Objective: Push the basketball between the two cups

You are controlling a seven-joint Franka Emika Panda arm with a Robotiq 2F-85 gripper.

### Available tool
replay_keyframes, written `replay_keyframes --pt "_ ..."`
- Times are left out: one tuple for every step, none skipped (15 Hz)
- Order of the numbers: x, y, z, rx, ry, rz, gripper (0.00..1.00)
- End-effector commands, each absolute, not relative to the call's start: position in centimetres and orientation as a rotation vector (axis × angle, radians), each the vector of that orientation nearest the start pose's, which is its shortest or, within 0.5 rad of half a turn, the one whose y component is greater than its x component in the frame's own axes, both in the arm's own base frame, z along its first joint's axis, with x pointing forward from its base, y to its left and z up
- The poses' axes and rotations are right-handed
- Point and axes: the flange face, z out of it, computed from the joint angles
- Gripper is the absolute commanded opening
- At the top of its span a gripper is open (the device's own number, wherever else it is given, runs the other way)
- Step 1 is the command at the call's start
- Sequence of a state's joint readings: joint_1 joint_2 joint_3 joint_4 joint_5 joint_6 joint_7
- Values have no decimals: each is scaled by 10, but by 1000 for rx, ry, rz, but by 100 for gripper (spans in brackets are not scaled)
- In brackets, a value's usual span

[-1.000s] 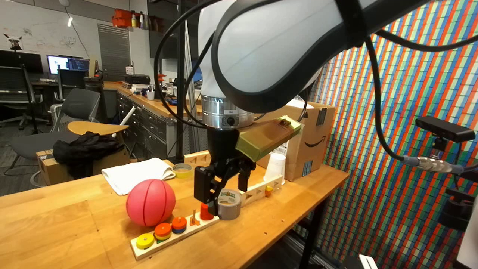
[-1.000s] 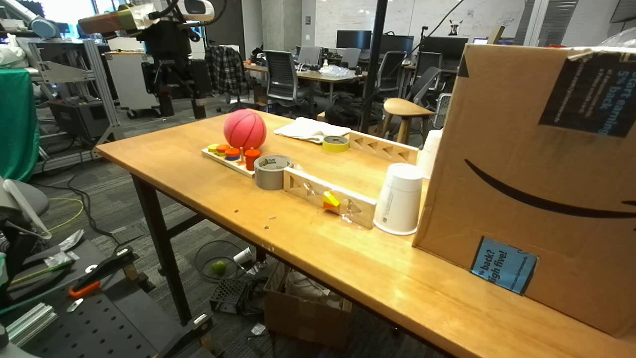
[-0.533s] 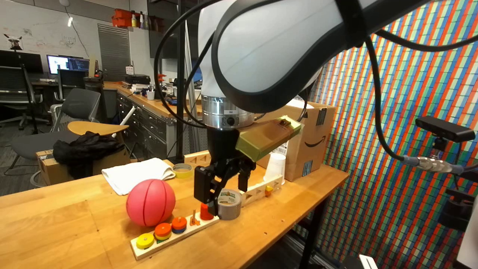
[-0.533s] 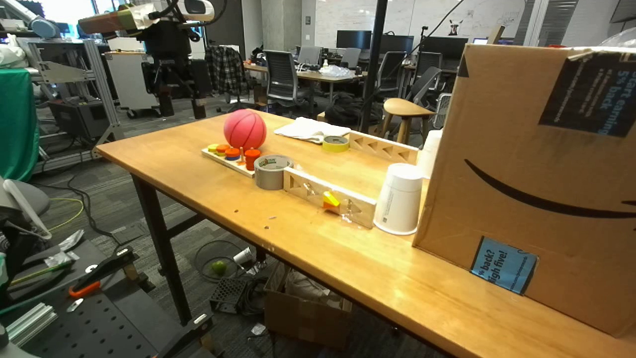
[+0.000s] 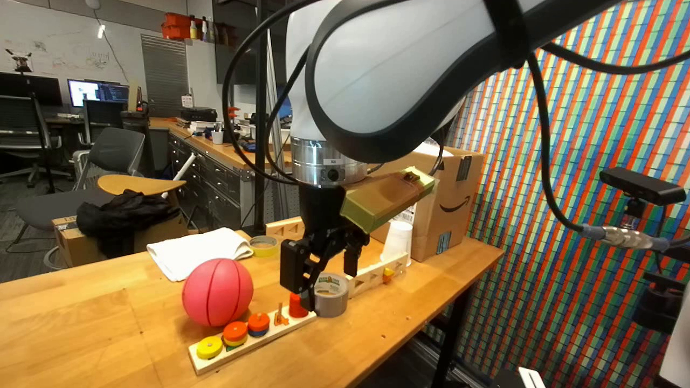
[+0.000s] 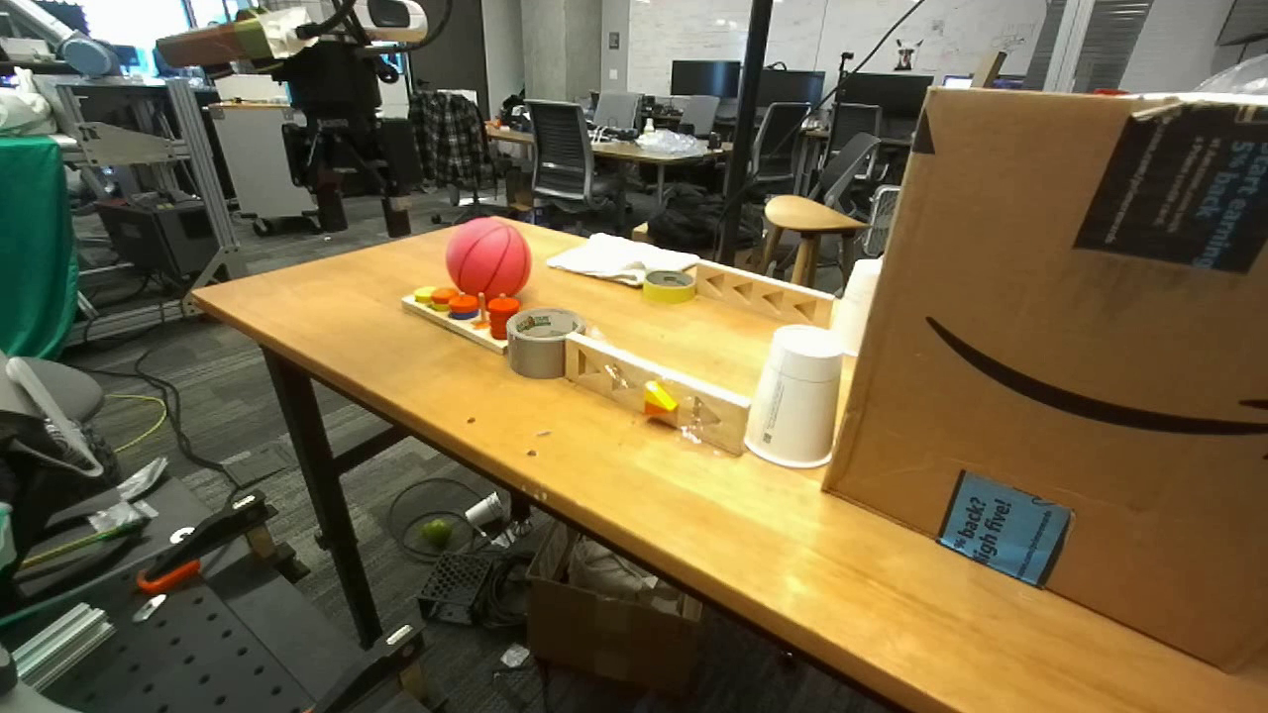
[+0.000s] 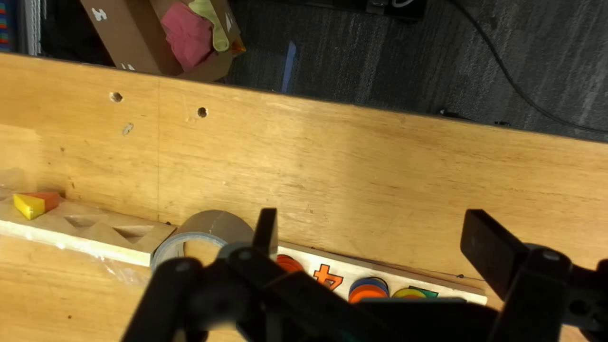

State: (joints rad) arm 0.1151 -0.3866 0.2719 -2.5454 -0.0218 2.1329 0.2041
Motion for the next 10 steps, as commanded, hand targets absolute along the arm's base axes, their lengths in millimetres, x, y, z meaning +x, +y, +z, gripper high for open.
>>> replay_keyframes --pt "379 152 398 -3255 -284 8 100" --pt "379 152 398 -3255 -284 8 100" --pt "379 152 398 -3255 -284 8 100" --pt "379 152 398 -3255 -284 8 100" --pt "379 152 398 -3255 -284 8 100" --pt "379 152 398 -3255 -284 8 100" --pt "379 152 398 -3255 -284 8 100" --pt "379 152 398 -3255 -284 8 100" --pt "375 162 396 -3257 -317 5 100" --pt "372 169 395 -3257 -341 3 100"
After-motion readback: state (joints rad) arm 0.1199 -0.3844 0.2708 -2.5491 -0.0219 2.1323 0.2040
